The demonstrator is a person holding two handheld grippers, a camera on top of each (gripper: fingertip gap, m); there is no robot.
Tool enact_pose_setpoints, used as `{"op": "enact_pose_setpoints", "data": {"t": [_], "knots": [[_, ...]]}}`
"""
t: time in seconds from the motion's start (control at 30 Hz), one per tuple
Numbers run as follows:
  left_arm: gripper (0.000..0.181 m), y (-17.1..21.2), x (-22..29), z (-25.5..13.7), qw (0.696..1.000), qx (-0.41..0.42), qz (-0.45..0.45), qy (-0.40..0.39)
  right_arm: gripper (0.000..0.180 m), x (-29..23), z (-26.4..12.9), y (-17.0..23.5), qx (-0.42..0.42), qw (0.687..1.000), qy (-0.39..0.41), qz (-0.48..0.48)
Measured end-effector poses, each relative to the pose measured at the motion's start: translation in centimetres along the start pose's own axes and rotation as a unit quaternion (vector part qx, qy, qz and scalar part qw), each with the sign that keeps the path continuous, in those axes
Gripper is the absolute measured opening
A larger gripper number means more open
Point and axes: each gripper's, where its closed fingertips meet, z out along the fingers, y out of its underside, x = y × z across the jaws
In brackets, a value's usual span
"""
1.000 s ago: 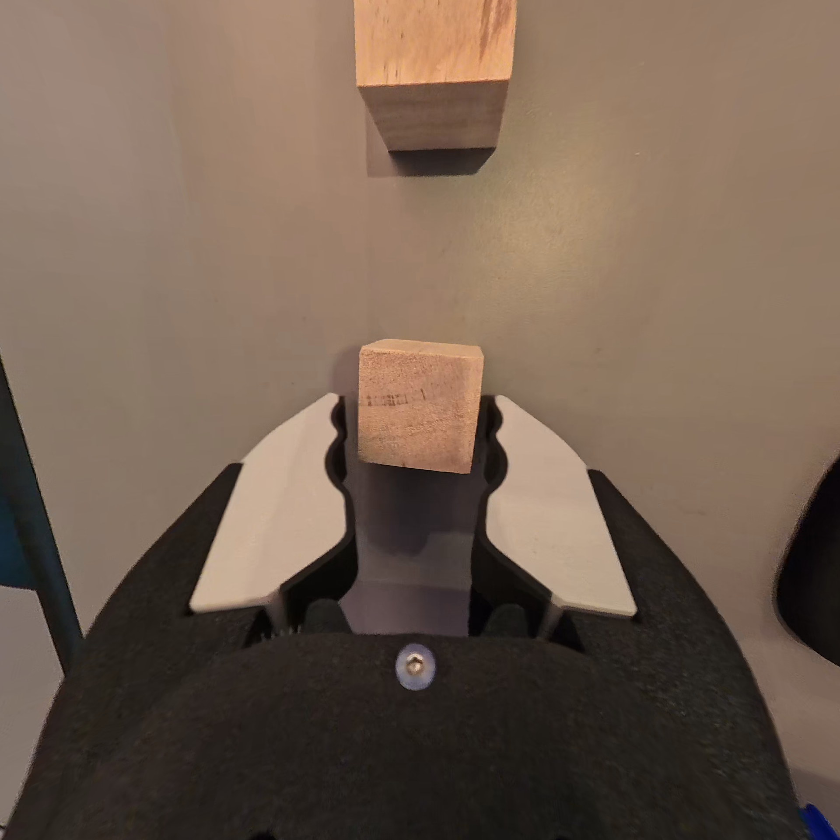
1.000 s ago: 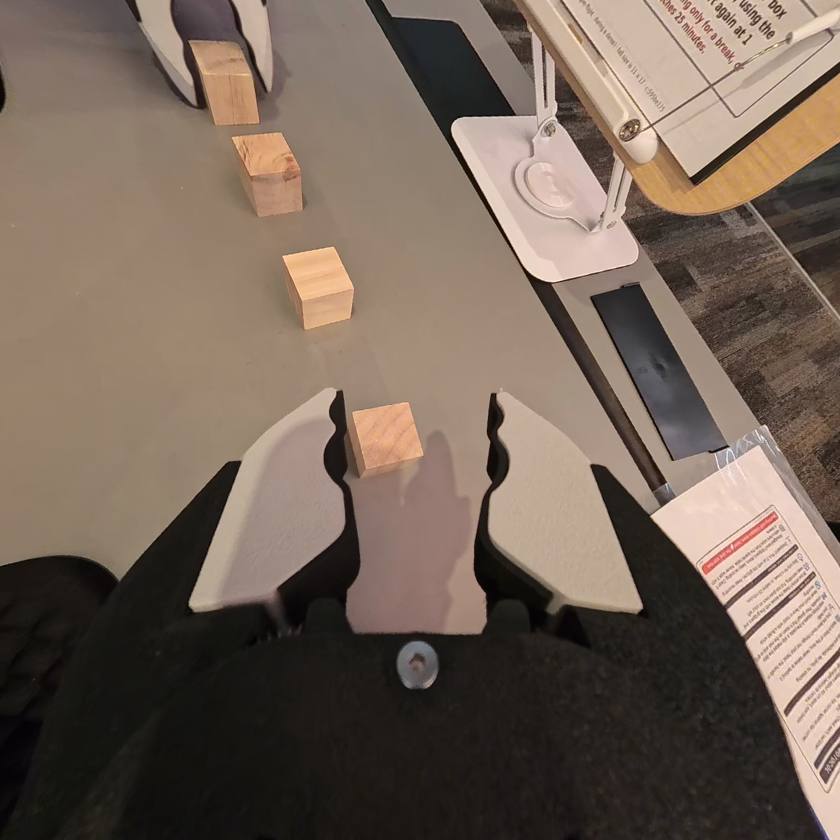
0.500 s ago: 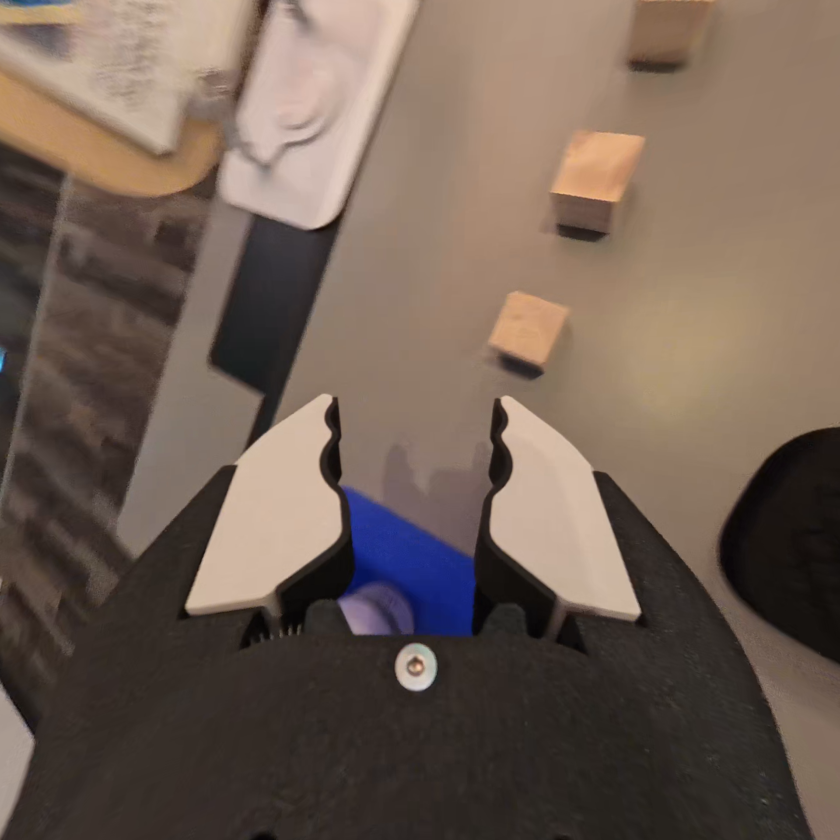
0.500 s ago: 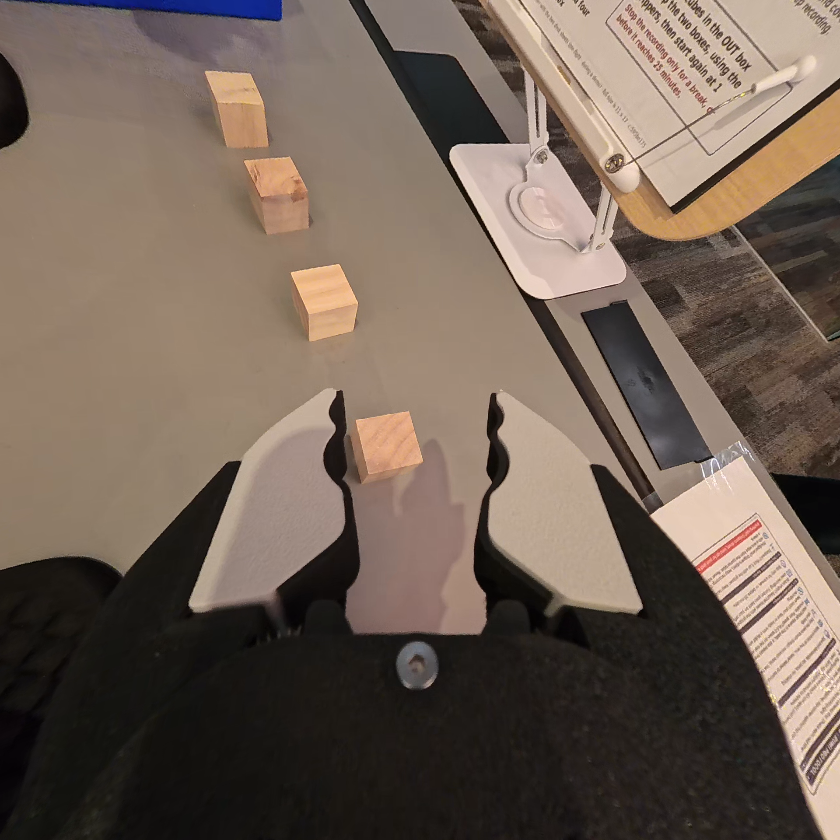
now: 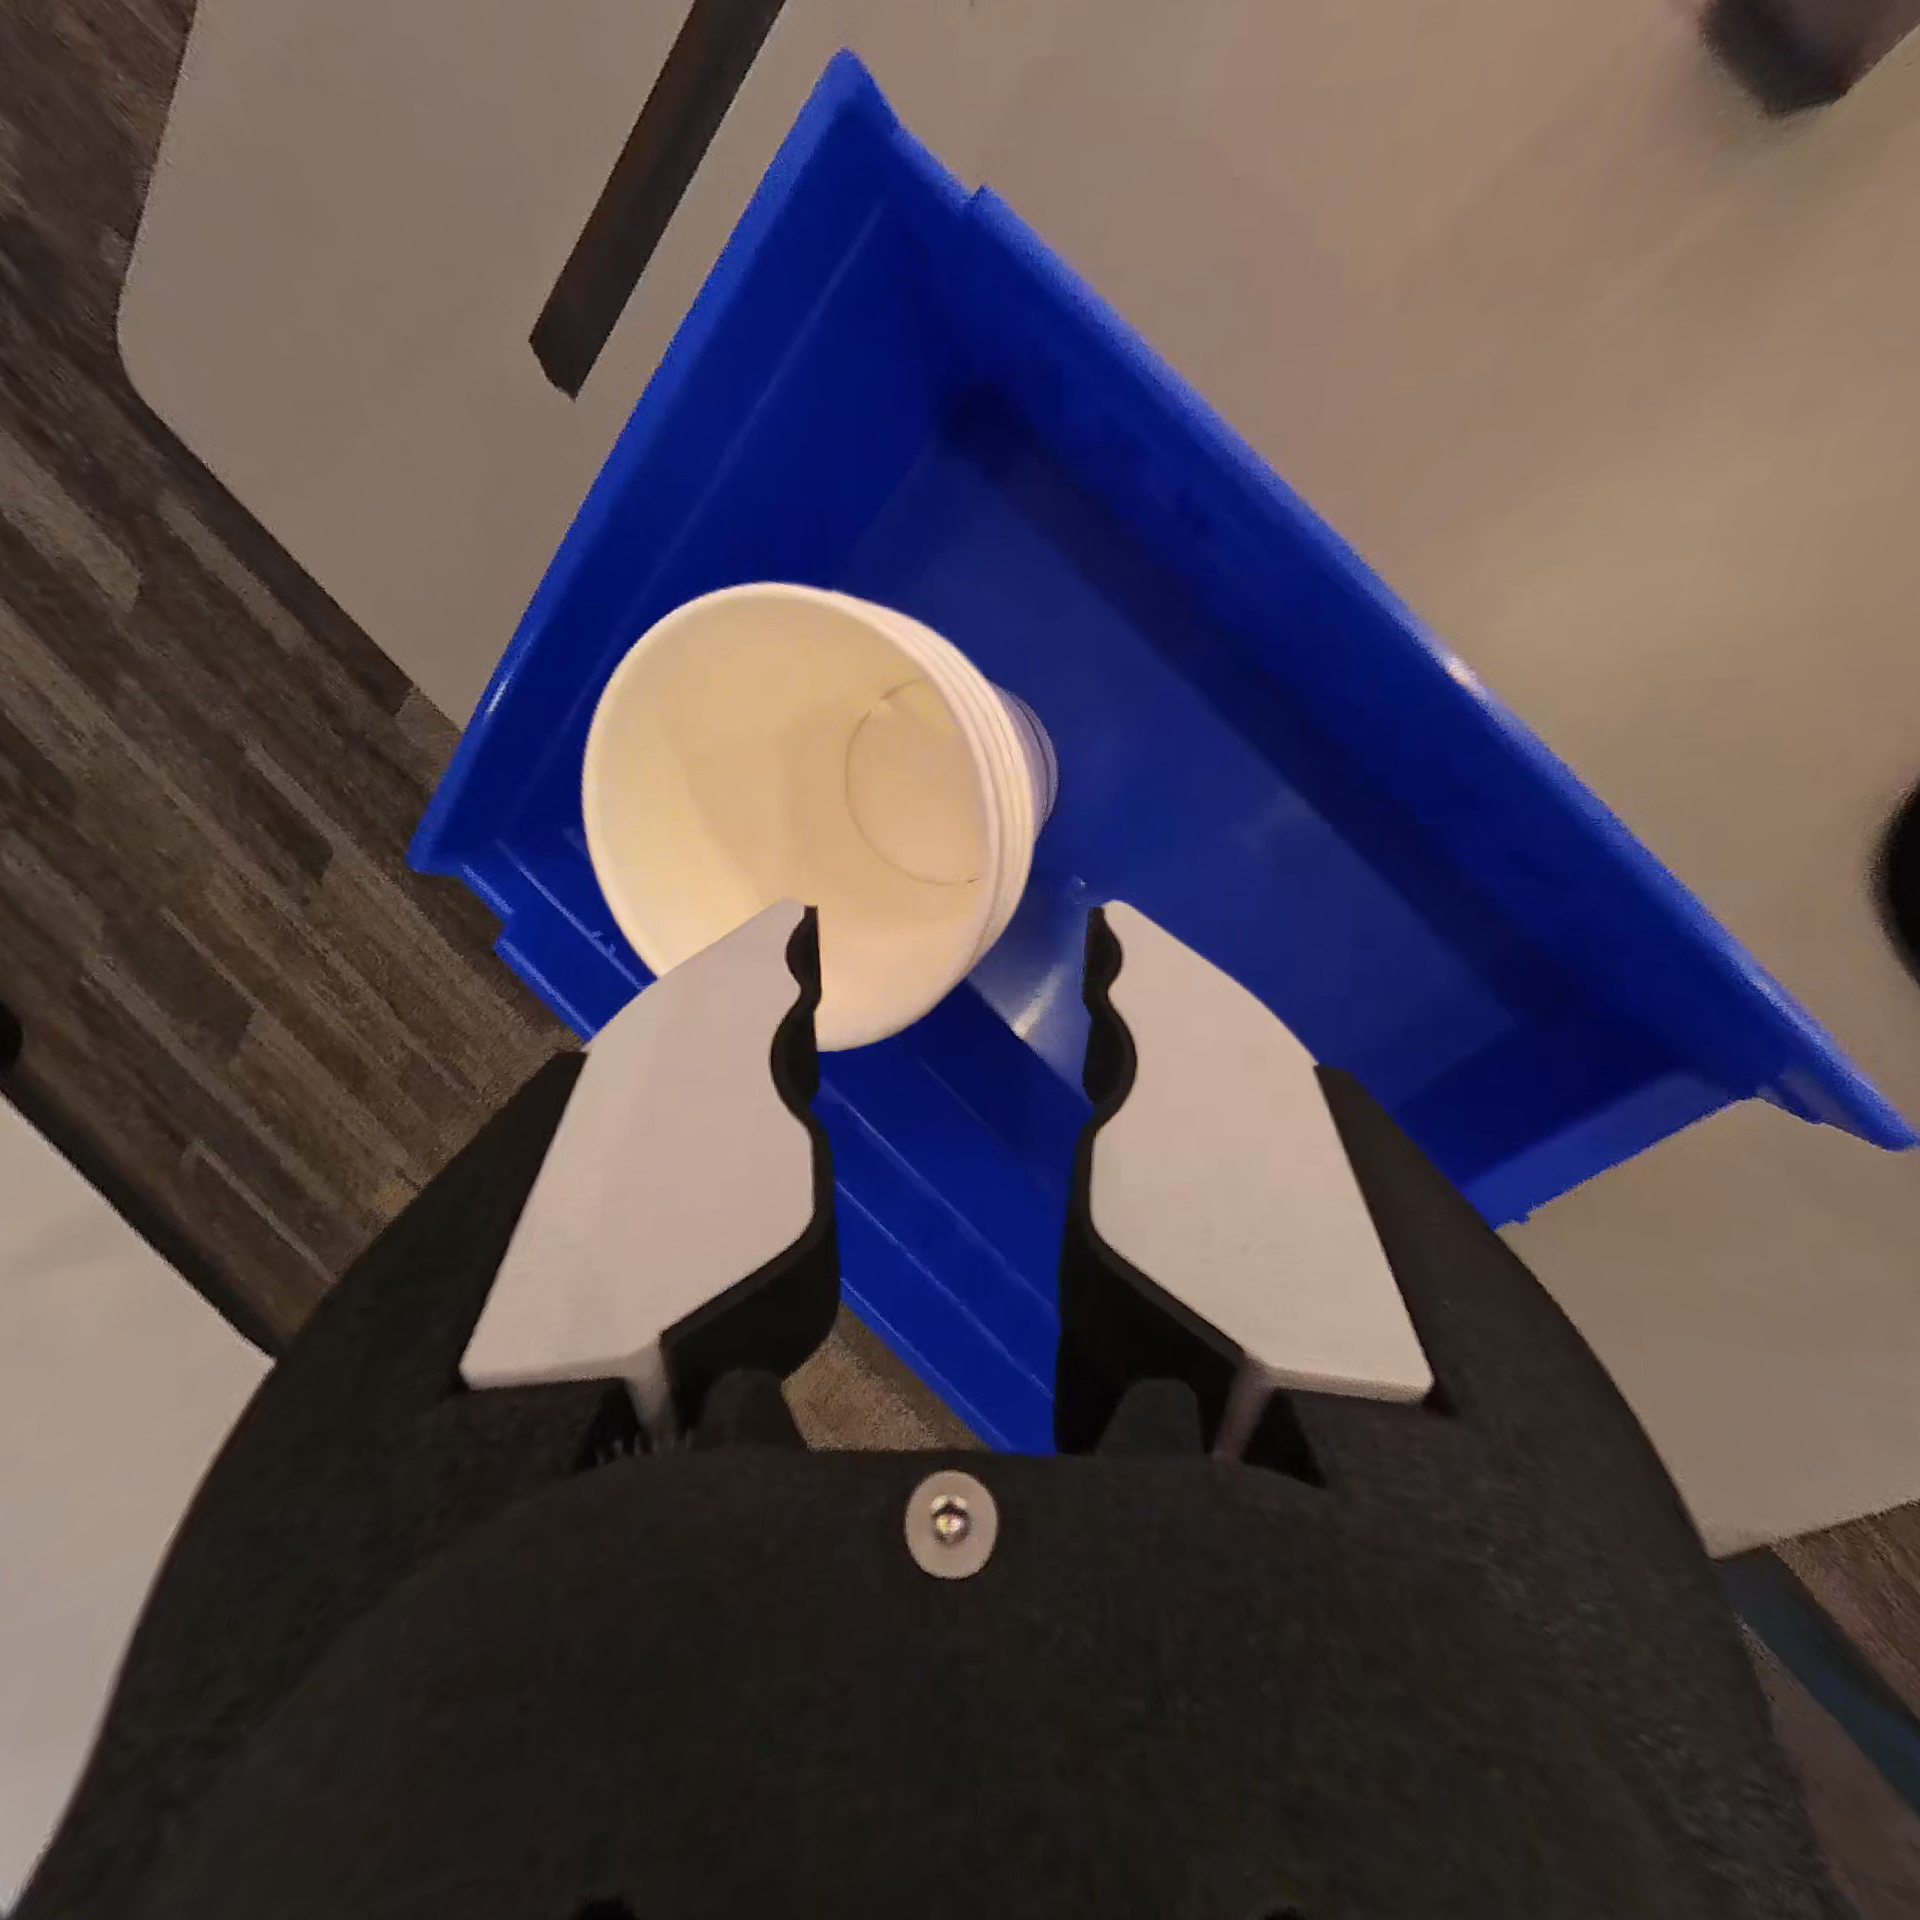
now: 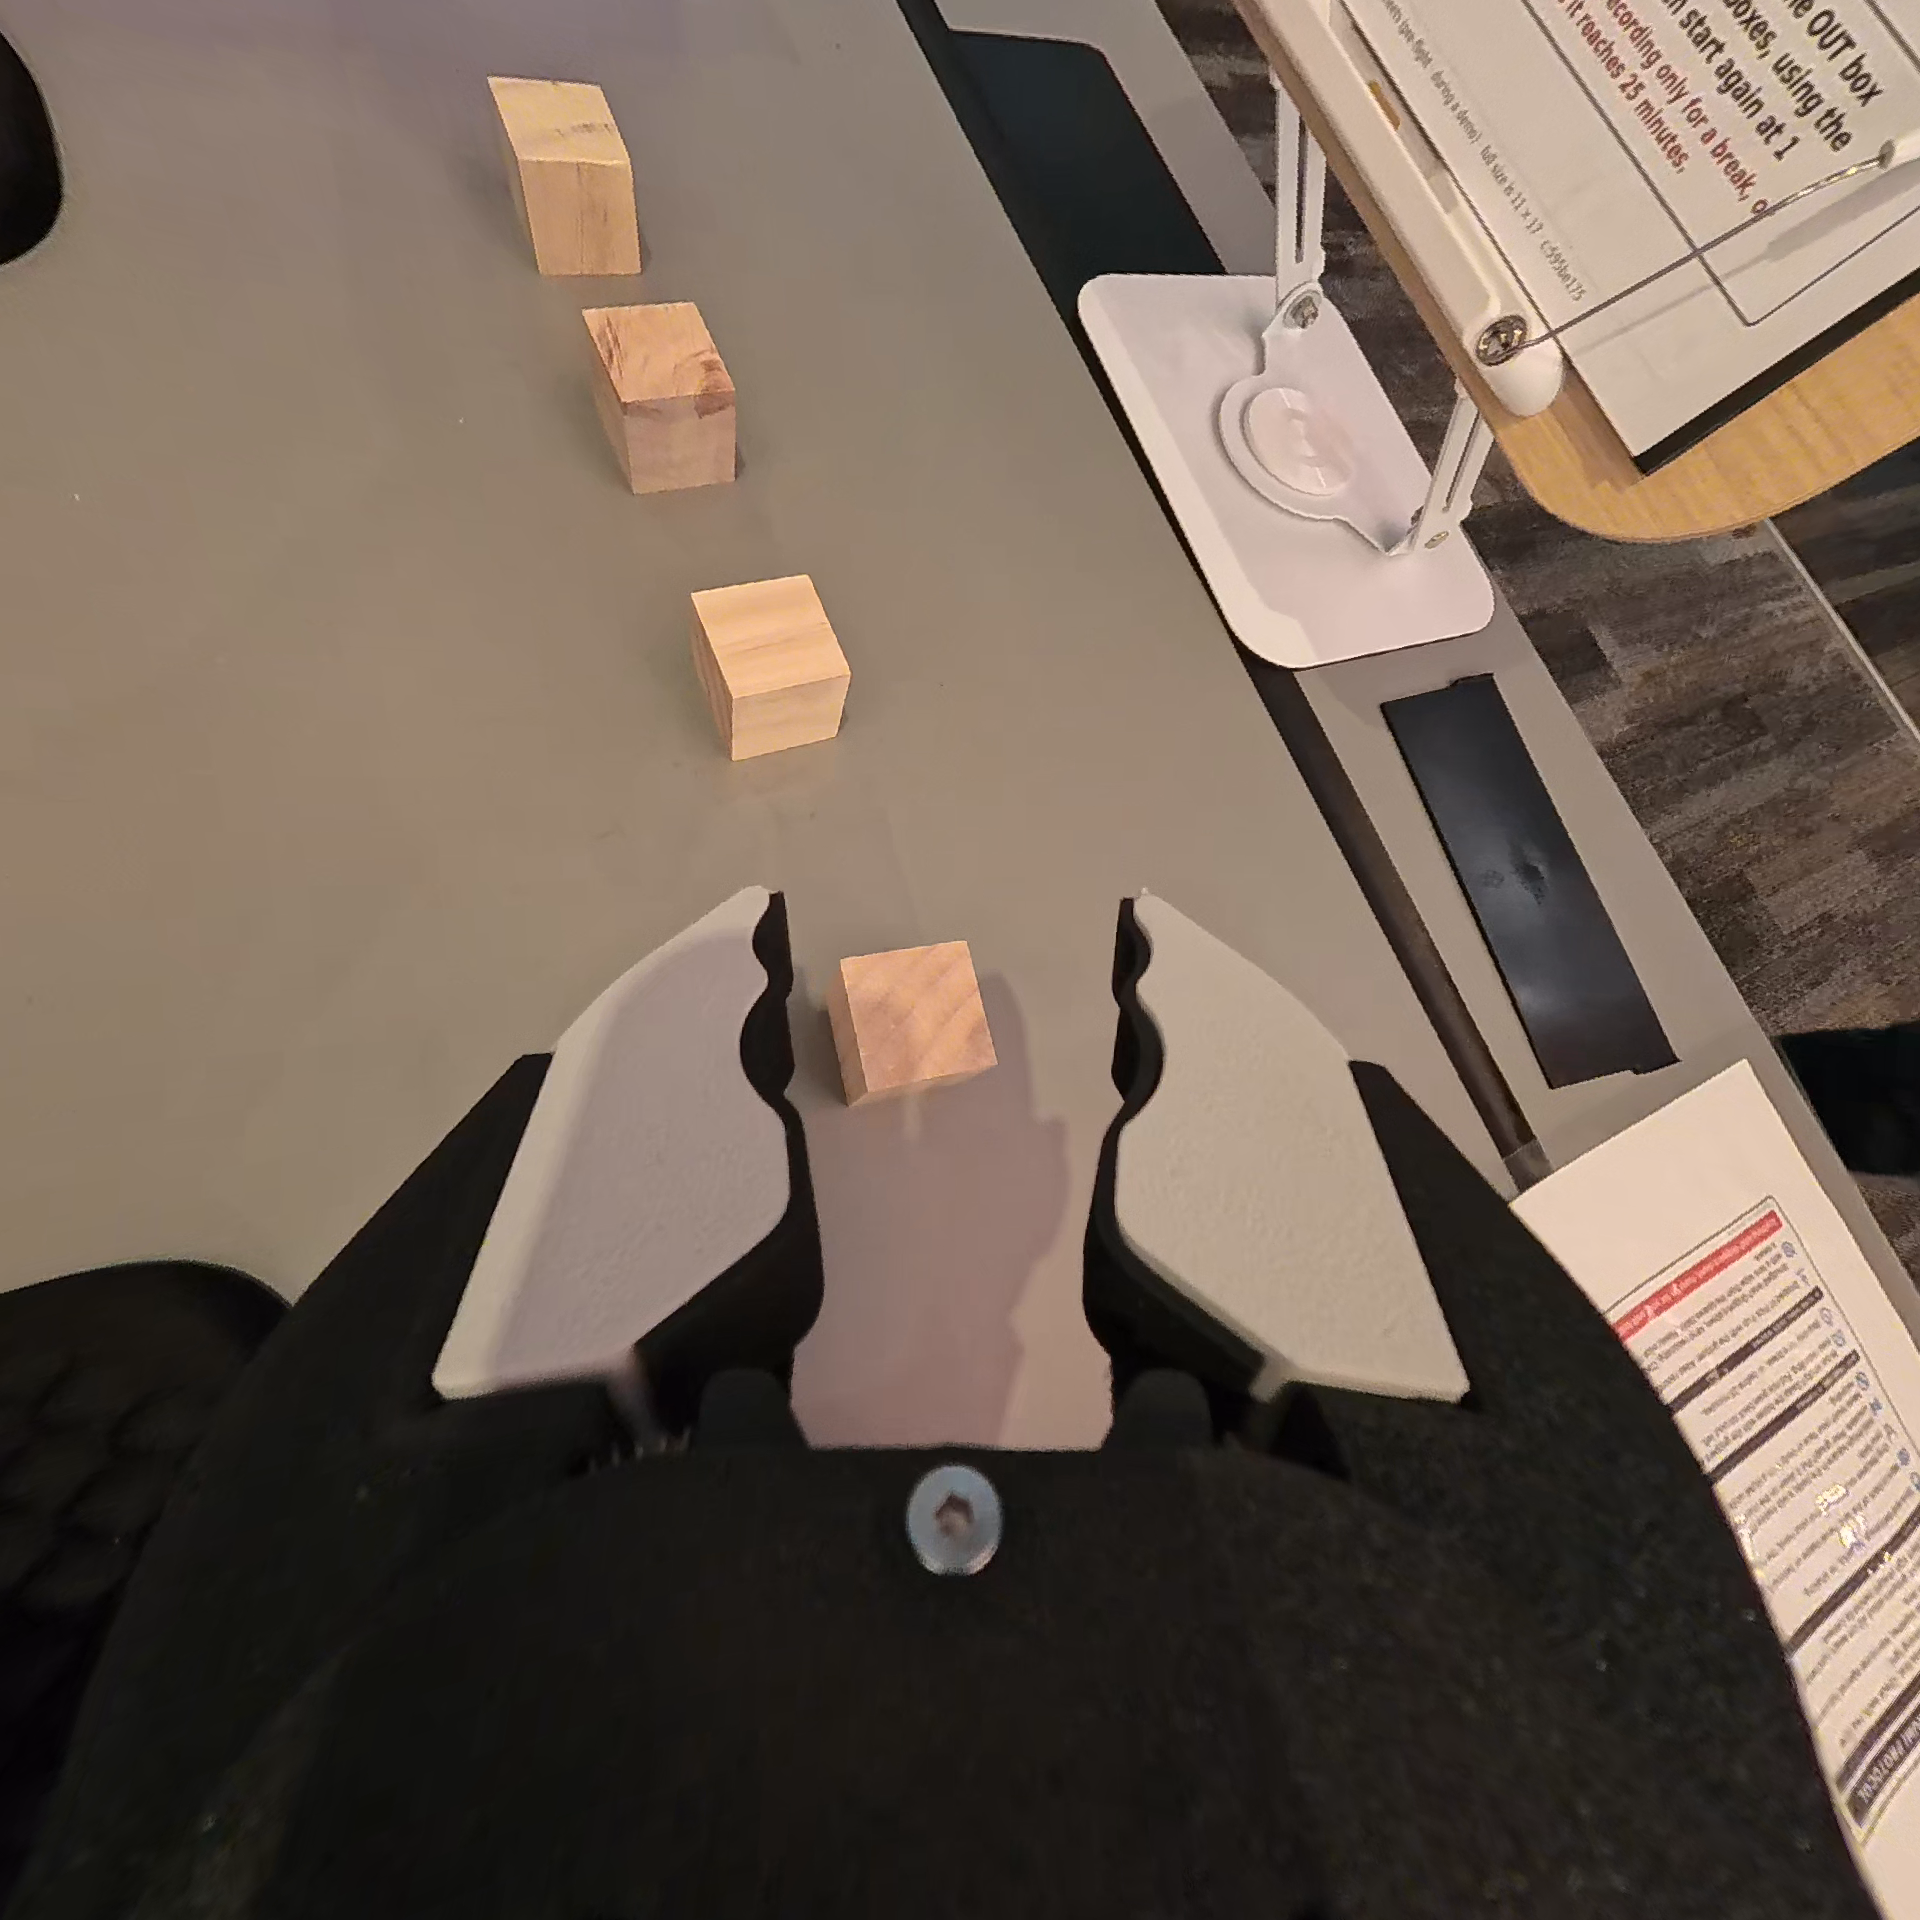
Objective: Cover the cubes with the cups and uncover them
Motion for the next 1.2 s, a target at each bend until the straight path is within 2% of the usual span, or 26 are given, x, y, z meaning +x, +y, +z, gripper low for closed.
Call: {"op": "enact_pose_setpoints", "data": {"t": [0.43, 0.73, 0.87, 1.2], "knots": [[0.027, -0.8, 0.0, 1.2, 1.000, 0.007, 0.005, 0.011, 0.057, 0.2, 0.1, 0.5, -0.005, 1.000, -0.003, 0.007], [0.023, -0.7, 0.0, 1.7, 1.000, 0.005, -0.006, 0.017, 0.057, 0.3, -0.1, 0.6, 0.001, 1.000, -0.003, 0.013], [0.007, -0.8, 0.2, 1.5, 1.000, 0.007, -0.007, 0.023, 0.057, 0.2, 0.2, 0.8, -0.004, 1.000, -0.007, 0.013], [0.006, -0.9, 0.4, 1.1, 1.000, 0.007, -0.004, 0.025, 0.057, 0.1, 0.3, 0.8, -0.007, 1.000, -0.011, 0.012]]}}
